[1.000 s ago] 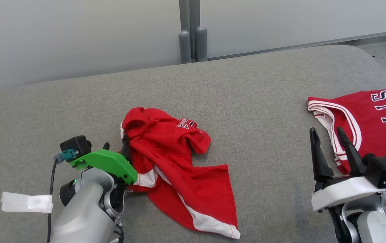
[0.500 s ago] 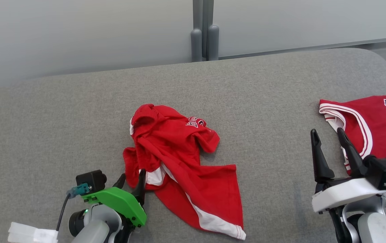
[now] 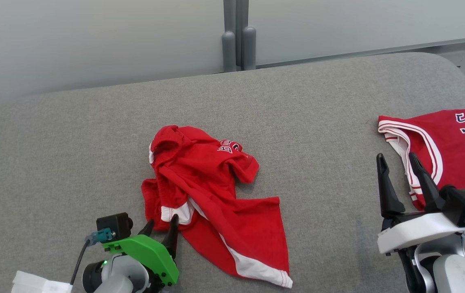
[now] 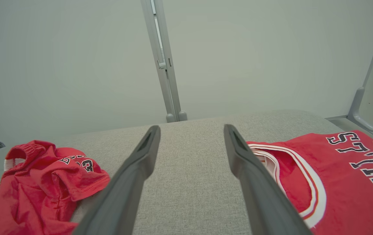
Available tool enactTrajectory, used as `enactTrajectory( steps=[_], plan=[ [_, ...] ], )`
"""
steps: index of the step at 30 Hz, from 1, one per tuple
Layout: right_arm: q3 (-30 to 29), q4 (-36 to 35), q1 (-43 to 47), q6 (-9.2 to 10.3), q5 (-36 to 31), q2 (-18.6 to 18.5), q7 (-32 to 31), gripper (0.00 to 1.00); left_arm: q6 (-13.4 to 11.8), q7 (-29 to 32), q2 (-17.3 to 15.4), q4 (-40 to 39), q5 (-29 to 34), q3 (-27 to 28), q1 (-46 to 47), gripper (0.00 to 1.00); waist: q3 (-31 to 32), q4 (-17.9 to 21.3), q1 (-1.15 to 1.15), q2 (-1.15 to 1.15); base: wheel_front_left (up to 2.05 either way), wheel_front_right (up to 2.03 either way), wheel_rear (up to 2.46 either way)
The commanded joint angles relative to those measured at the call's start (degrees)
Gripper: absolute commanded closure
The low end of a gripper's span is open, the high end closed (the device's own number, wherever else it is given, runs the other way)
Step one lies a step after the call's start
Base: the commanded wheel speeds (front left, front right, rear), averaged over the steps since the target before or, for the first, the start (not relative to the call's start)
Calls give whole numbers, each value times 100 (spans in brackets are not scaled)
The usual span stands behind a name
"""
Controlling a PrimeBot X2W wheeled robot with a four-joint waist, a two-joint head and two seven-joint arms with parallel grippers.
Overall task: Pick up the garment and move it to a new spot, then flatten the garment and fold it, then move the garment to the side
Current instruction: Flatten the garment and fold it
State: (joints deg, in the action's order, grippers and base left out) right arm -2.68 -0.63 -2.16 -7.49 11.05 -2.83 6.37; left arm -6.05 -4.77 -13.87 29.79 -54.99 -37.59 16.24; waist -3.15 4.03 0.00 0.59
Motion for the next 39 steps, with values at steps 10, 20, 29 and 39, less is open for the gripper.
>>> enactTrajectory(
  steps=[10, 20, 29, 39],
  plan=[
    [-82, 16, -13, 0, 6, -14, 13, 0, 103, -253, 105, 418, -176, 202, 78, 100, -15, -135, 0, -59, 0, 0, 0],
    [-74, 100, 0, 0, 64, -15, 33, 0, -2, -655, -56, 462, -535, 673, -446, 100, 13, -446, 0, -59, 0, 0, 0],
    [-62, 138, 4, 0, 59, -15, 38, 0, -58, -746, -208, 367, -530, 732, -650, 82, 51, -453, 0, -59, 0, 0, 0],
    [-51, 194, 53, 0, 64, -16, 45, 0, -41, -960, -418, -56, -200, 811, -739, 0, 180, -433, 0, -59, 0, 0, 0]
  ],
)
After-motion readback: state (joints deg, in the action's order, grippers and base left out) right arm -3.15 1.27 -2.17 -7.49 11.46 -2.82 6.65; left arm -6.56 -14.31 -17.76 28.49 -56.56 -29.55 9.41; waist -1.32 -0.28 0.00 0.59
